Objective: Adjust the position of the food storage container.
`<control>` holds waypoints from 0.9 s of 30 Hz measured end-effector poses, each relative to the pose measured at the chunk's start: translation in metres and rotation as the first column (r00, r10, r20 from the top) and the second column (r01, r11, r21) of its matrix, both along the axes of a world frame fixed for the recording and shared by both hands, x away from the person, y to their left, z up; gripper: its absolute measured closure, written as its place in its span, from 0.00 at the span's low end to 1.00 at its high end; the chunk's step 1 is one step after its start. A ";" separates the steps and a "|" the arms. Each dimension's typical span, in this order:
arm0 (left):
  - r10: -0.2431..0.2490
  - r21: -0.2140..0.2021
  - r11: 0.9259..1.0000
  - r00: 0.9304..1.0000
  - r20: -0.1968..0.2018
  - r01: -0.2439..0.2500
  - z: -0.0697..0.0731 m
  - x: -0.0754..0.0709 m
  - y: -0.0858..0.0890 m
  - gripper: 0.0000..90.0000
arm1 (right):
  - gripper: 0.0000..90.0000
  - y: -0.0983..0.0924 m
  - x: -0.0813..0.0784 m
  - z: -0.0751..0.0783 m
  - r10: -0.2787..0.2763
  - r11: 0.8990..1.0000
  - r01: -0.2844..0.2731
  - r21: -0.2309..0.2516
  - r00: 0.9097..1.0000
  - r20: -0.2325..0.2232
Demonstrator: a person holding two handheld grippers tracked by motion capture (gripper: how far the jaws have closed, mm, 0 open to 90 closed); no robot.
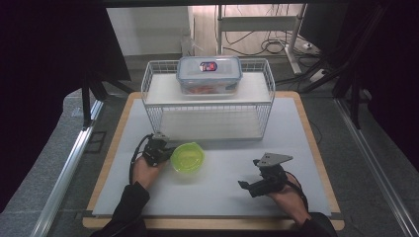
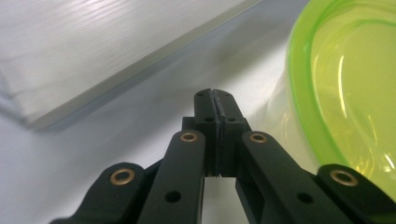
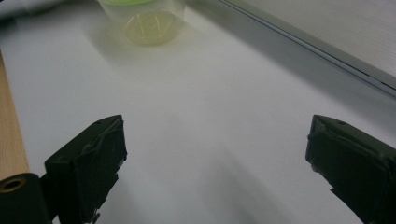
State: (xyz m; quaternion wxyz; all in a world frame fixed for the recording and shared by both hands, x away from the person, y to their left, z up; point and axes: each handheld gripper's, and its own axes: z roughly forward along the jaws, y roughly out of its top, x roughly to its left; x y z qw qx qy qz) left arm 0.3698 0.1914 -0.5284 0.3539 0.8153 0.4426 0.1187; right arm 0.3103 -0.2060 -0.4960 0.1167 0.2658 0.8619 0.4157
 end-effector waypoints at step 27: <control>0.039 -0.079 0.996 0.999 -0.024 -0.041 -0.006 -0.026 -0.015 0.99 | 0.06 0.002 -0.001 -0.001 0.012 1.000 -0.012 -0.012 1.000 0.002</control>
